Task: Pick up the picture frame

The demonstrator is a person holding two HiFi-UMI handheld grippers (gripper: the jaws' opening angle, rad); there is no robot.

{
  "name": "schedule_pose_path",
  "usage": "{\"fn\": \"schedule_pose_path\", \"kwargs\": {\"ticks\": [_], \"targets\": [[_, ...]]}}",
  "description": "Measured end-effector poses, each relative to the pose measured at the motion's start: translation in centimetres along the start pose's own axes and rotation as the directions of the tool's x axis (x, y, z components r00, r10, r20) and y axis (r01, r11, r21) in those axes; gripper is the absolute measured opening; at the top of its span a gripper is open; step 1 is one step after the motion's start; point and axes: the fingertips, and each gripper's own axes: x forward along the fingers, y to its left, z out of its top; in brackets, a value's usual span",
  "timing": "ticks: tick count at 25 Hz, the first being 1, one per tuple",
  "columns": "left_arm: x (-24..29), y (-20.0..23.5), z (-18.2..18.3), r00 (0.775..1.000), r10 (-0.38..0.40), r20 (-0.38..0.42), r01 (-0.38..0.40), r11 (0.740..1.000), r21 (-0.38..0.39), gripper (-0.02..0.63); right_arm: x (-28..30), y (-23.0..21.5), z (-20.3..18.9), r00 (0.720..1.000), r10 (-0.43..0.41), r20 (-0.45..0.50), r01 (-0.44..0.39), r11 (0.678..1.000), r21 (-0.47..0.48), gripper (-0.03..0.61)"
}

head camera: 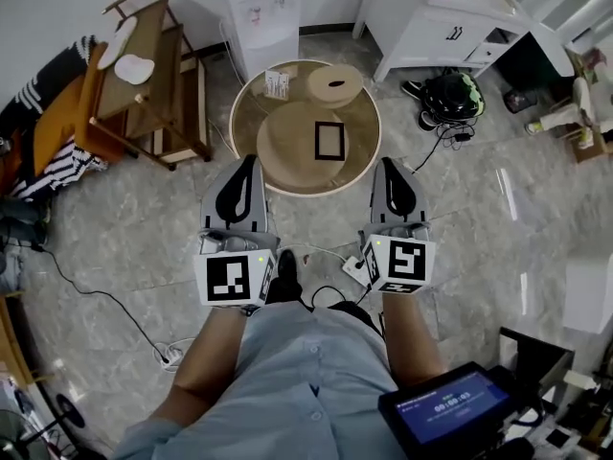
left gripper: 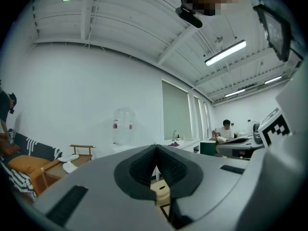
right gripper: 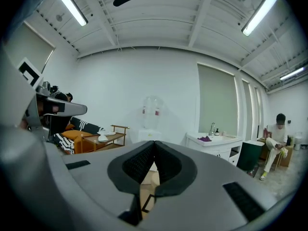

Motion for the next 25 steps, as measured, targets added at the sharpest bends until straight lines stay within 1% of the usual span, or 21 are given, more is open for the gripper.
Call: {"fn": "schedule_pose_path", "kwargs": {"ticks": [4, 8, 13, 16, 21, 25], "targets": [[2.1, 2.6, 0.8, 1.0, -0.021, 0.021, 0.021, 1.0, -0.002, 0.011, 2.3, 1.0, 1.5, 1.0, -0.024, 0.013, 0.024, 1.0, -0.009, 0.014], [3.3, 3.5, 1.0, 0.999, -0.041, 0.026, 0.041, 0.999, -0.009, 0.011, 3.5, 1.2, 2.5, 0.999, -0.04, 0.016, 0.041, 0.999, -0.013, 0.014], [4.9, 3.3, 1.4, 0.997, -0.066, 0.036, 0.067, 0.998, -0.008, 0.011, 4.2, 0.6, 3.5, 0.997, -0.064, 0.031, 0.065, 0.998, -0.023, 0.014], [6.2, 2.8, 1.5, 0.996, -0.075, 0.041, 0.076, 0.997, -0.003, 0.011, 5.0, -0.4, 3.5, 0.997, -0.073, 0.034, 0.074, 0.997, -0.019, 0.014], [9.1, 1.6, 0.7, 0.995, -0.093, 0.024, 0.093, 0.995, -0.019, 0.011, 7.4, -2.4, 2.5, 0.997, -0.071, 0.032, 0.071, 0.997, 0.007, 0.014], [13.0, 0.9, -0.6, 0.996, -0.09, -0.007, 0.09, 0.996, -0.008, 0.011, 10.9, -4.8, 1.6, 0.998, -0.058, 0.023, 0.058, 0.998, 0.023, 0.014]]}}
